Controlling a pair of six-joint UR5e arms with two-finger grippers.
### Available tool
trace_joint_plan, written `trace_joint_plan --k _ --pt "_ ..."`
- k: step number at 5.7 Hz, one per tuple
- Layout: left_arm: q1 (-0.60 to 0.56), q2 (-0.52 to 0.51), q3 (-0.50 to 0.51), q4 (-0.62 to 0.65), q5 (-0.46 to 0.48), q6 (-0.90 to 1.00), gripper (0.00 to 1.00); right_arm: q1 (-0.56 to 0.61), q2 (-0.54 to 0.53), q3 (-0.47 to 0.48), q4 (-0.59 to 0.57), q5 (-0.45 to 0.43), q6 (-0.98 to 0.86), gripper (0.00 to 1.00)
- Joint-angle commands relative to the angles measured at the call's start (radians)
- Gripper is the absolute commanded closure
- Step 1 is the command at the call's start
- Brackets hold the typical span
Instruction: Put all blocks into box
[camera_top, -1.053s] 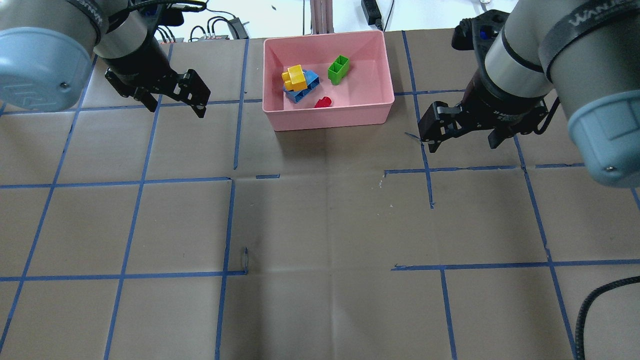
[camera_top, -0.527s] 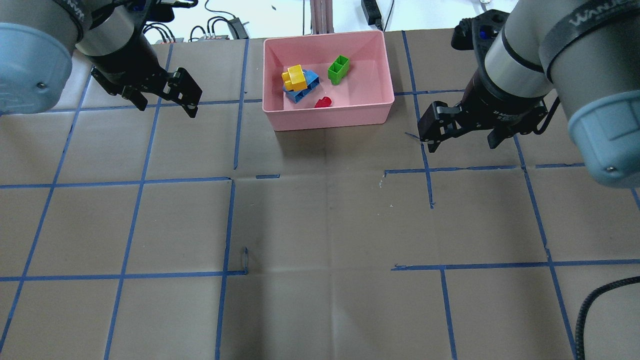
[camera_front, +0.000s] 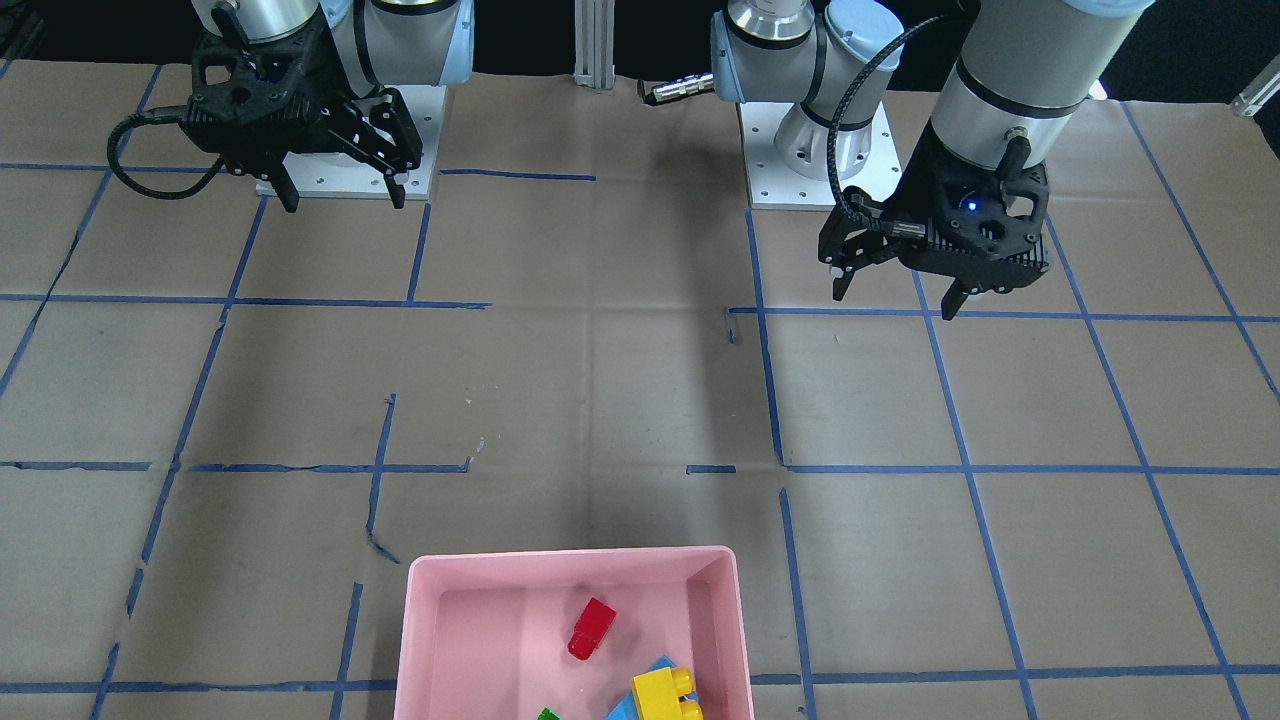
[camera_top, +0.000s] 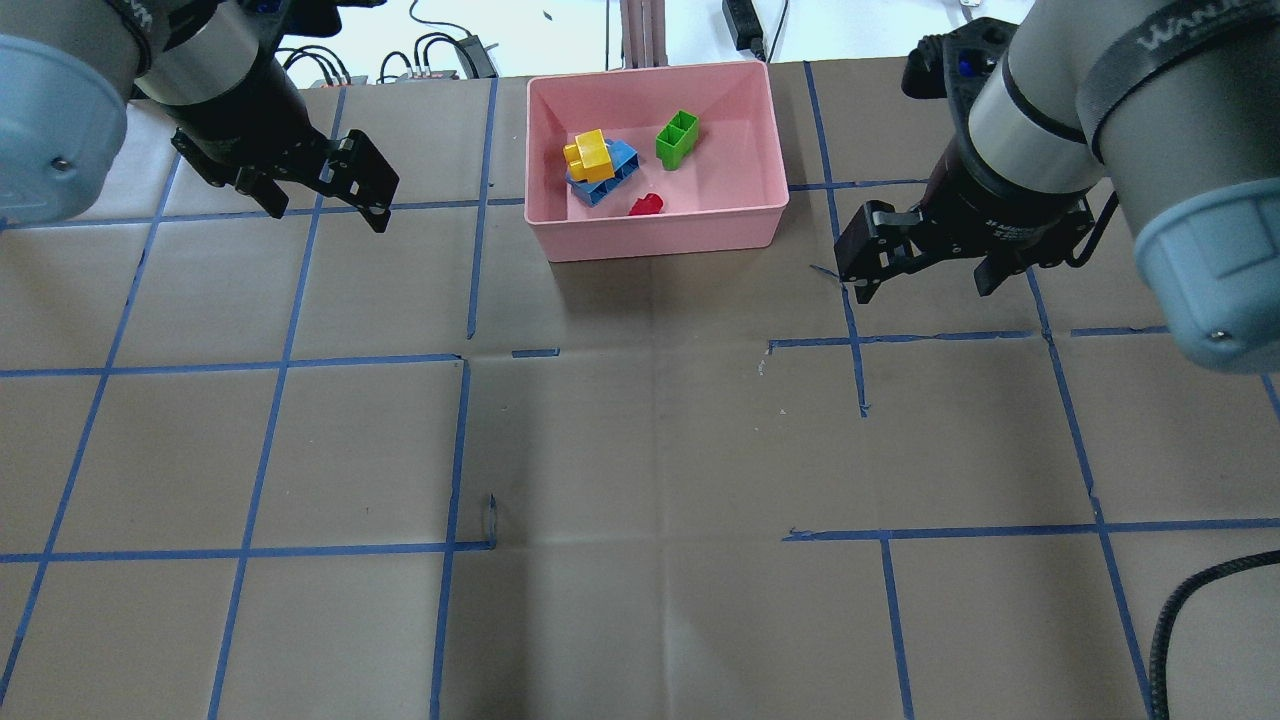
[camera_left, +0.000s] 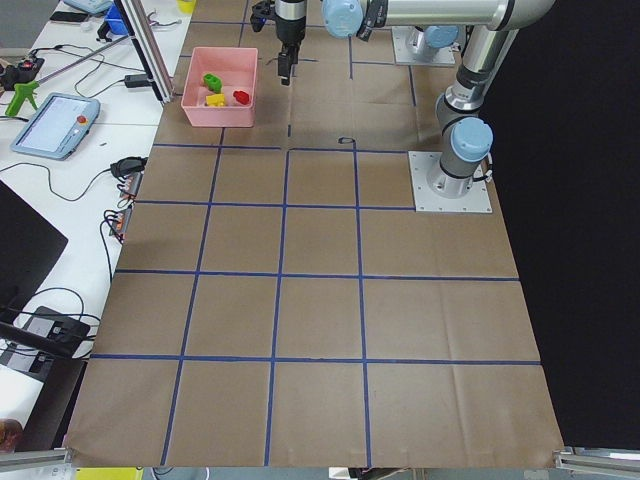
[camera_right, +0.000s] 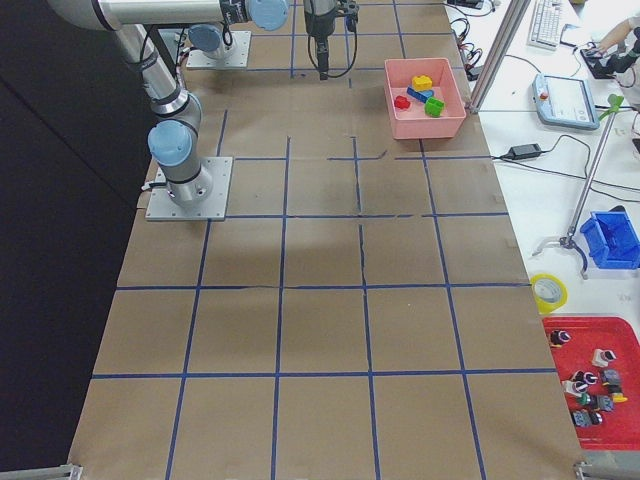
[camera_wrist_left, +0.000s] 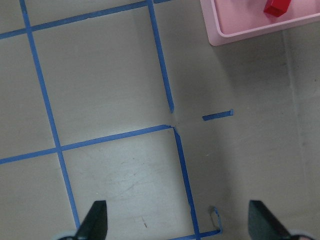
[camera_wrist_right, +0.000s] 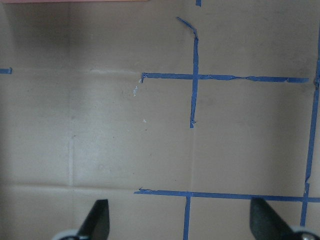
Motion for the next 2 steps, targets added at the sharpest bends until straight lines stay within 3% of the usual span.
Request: trace_joint_plan --k 1,2 --pt "0.0 -0.001 0.0 0.001 0.0 0.0 0.0 0.0 0.001 0.0 -0.005 0.002 0.0 0.0" --pt "0.0 -0.001 0.0 0.001 0.0 0.002 0.0 0.0 0.002 -0.002 -0.005 0.0 0.0 0.0"
